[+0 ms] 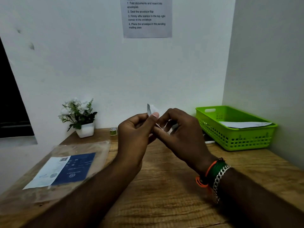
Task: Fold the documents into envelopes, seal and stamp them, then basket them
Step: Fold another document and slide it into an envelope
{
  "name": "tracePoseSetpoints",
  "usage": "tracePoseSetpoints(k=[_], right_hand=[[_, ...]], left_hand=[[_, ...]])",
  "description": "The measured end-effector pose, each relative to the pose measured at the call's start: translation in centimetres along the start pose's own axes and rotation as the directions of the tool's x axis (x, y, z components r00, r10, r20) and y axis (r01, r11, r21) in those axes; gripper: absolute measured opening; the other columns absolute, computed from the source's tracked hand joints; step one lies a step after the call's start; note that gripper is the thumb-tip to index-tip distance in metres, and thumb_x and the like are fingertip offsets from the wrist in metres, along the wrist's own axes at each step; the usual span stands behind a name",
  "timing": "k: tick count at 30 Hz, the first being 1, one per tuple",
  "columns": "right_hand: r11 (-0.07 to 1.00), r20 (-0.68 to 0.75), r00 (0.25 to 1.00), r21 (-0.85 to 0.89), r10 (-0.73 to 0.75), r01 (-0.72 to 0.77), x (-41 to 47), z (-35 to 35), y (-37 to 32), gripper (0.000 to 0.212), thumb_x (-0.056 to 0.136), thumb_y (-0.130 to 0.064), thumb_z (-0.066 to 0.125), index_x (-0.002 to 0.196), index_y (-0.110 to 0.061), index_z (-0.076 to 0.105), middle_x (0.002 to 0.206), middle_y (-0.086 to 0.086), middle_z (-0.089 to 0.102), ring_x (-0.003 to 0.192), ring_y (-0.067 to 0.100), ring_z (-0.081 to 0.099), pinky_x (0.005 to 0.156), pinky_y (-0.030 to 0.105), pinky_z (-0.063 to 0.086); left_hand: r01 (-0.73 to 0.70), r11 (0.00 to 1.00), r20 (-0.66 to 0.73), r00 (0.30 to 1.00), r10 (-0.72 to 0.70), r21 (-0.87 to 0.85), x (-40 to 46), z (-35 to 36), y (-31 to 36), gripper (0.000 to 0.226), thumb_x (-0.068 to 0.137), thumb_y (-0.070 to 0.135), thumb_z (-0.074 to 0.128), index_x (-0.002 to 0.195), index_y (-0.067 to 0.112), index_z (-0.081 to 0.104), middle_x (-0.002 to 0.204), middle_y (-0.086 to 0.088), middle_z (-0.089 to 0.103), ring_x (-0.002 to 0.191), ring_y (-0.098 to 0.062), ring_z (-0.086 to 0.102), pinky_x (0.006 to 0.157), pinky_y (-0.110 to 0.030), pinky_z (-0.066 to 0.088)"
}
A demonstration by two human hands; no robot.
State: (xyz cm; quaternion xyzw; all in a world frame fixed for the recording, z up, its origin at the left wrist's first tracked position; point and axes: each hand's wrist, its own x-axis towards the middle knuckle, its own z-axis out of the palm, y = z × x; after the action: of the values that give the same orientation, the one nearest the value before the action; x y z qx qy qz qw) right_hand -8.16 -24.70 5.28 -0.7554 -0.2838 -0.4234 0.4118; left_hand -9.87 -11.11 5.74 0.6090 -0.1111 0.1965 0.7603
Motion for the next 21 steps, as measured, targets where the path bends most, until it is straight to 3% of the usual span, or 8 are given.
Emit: tracePoseSetpoints(k=[4, 8, 13, 16, 19, 21], right_hand=[[0.989, 0.137, 0.986, 0.096, 0.098, -0.112, -0.3, 0.3, 0.5, 0.028, 0.078, -0.037, 0.086, 0.099, -0.025, 0.072, 0.099, -0.013, 0.068, 0.096, 0.009, 0.066, 0.070, 0.036, 0.057], [0.956, 0.297, 0.941, 0.189, 0.161, -0.223, -0.5, 0.4, 1.2, 0.036, 0.081, -0.029, 0.085, 0.114, -0.030, 0.072, 0.117, -0.016, 0.067, 0.117, 0.005, 0.060, 0.089, 0.032, 0.055], [0.903, 0.114, 0.915, 0.153, 0.387, -0.401, 0.3, 0.4, 4.8, 0.024, 0.087, -0.027, 0.078, 0.110, -0.022, 0.075, 0.109, -0.009, 0.074, 0.101, 0.004, 0.067, 0.086, 0.025, 0.054], [0.816, 0.099, 0.815, 0.034, 0.571, -0.577, 0.1, 0.3, 8.8, 0.038, 0.077, -0.037, 0.075, 0.110, -0.019, 0.072, 0.110, 0.002, 0.074, 0.097, 0.016, 0.070, 0.090, 0.039, 0.059], [0.769, 0.140, 0.756, -0.139, 0.639, -0.624, -0.5, 0.5, 11.3, 0.041, 0.086, -0.030, 0.075, 0.122, -0.012, 0.067, 0.121, 0.008, 0.068, 0.112, 0.023, 0.065, 0.099, 0.044, 0.053], [0.744, 0.157, 0.727, -0.145, 0.669, -0.653, -0.8, 1.0, 11.9, 0.040, 0.089, -0.030, 0.074, 0.124, -0.012, 0.065, 0.116, 0.008, 0.067, 0.111, 0.024, 0.065, 0.099, 0.044, 0.053]], left_hand=[[0.055, 0.998, -0.079, 0.995, -0.057, -0.026, 0.7, -0.4, -0.2, 0.019, 0.095, 0.019, 0.071, 0.112, 0.009, 0.072, 0.091, -0.007, 0.079, 0.083, -0.022, 0.077, 0.068, -0.033, 0.062], [0.076, 0.997, -0.162, 0.984, -0.073, 0.014, 1.7, -1.2, -0.8, 0.016, 0.103, 0.016, 0.060, 0.108, 0.014, 0.075, 0.095, -0.005, 0.079, 0.081, -0.018, 0.076, 0.064, -0.030, 0.060], [0.133, 0.988, -0.252, 0.961, -0.110, 0.074, 3.5, -2.5, -1.1, 0.023, 0.107, 0.017, 0.051, 0.103, 0.022, 0.074, 0.099, 0.000, 0.077, 0.092, -0.018, 0.073, 0.074, -0.036, 0.062], [0.177, 0.981, -0.279, 0.949, -0.149, 0.077, 4.5, -3.6, -1.1, 0.029, 0.107, 0.015, 0.048, 0.092, 0.024, 0.071, 0.099, 0.001, 0.074, 0.092, -0.020, 0.071, 0.073, -0.040, 0.062], [0.232, 0.972, -0.318, 0.925, -0.209, 0.038, 5.3, -4.9, -1.2, 0.025, 0.109, 0.015, 0.045, 0.108, 0.022, 0.069, 0.100, 0.000, 0.071, 0.088, -0.020, 0.070, 0.065, -0.038, 0.061], [0.279, 0.960, -0.316, 0.910, -0.269, -0.014, 5.7, -5.7, -1.2, 0.027, 0.109, 0.015, 0.044, 0.115, 0.022, 0.068, 0.103, -0.002, 0.072, 0.090, -0.023, 0.070, 0.063, -0.039, 0.061]])
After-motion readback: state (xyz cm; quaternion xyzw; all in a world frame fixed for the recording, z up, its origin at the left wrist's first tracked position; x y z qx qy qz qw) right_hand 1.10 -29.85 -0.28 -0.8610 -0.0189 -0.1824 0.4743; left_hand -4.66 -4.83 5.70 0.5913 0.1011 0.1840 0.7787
